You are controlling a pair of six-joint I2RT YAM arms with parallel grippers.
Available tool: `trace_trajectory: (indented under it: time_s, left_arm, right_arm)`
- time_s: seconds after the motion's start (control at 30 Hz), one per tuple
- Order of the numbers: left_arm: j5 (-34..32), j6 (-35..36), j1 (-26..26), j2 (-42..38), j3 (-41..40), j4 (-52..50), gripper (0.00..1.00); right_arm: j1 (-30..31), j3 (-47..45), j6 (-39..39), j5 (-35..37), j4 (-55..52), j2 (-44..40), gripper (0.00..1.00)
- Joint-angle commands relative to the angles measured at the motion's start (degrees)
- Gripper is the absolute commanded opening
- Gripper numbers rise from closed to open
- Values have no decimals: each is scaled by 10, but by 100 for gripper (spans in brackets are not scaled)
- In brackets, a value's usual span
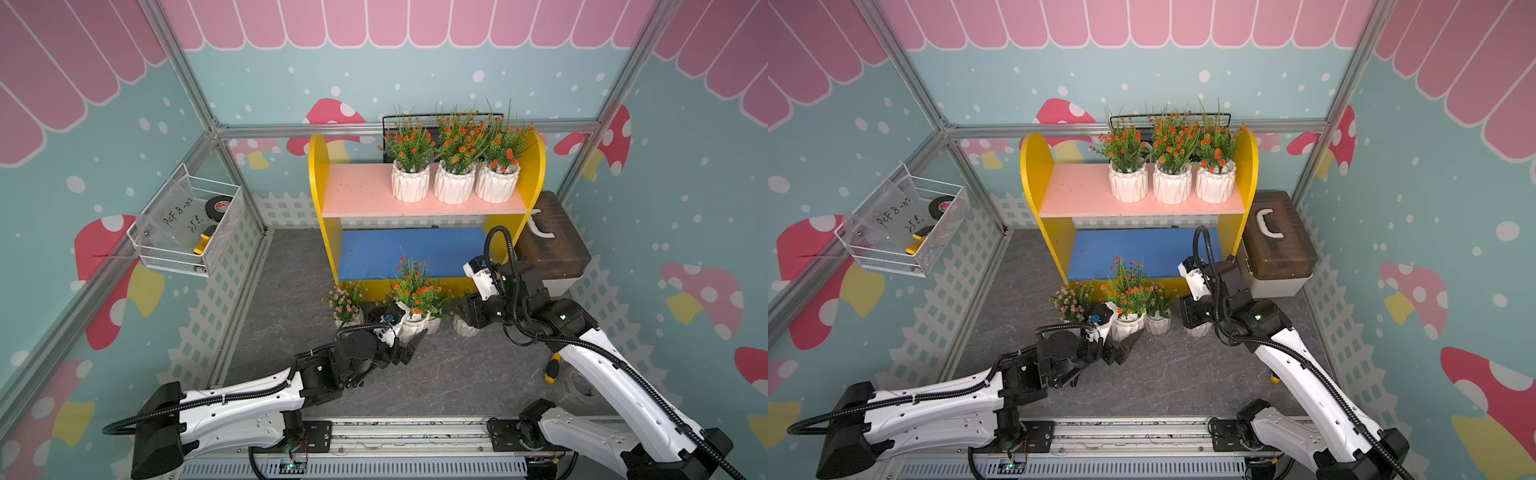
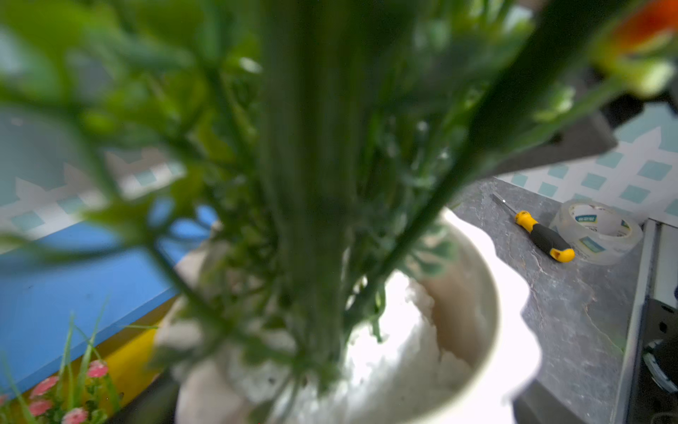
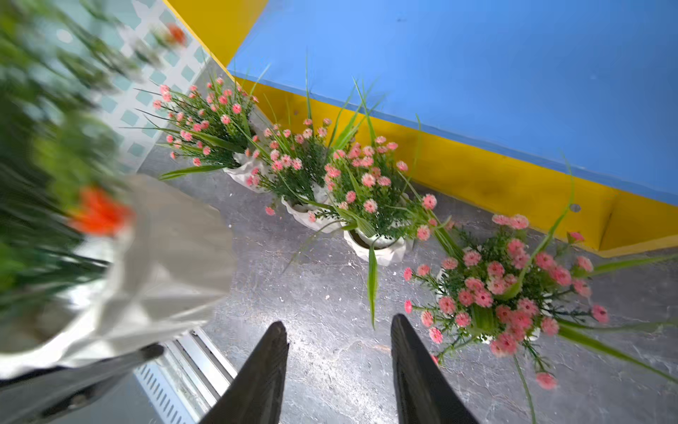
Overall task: Place the baby's breath potted plants on the rack by color
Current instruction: Place the baby's breath potted plant on the rack.
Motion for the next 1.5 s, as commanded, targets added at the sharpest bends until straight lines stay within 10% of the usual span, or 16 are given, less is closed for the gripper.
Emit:
trace_trajectory:
  time_s: [0.0, 0.83, 1.47]
  left_arm:
    - [-47, -1, 6, -16, 63, -15, 73]
    - [-32, 67, 167, 77, 395, -137, 73]
    - [110, 7, 342, 192, 553, -169, 73]
  right_arm:
    - [-5, -45, 16, 10, 50, -26, 46]
    - [-5, -183, 59, 40, 87, -160, 48]
    - [-5, -178, 60, 53, 54, -198, 49]
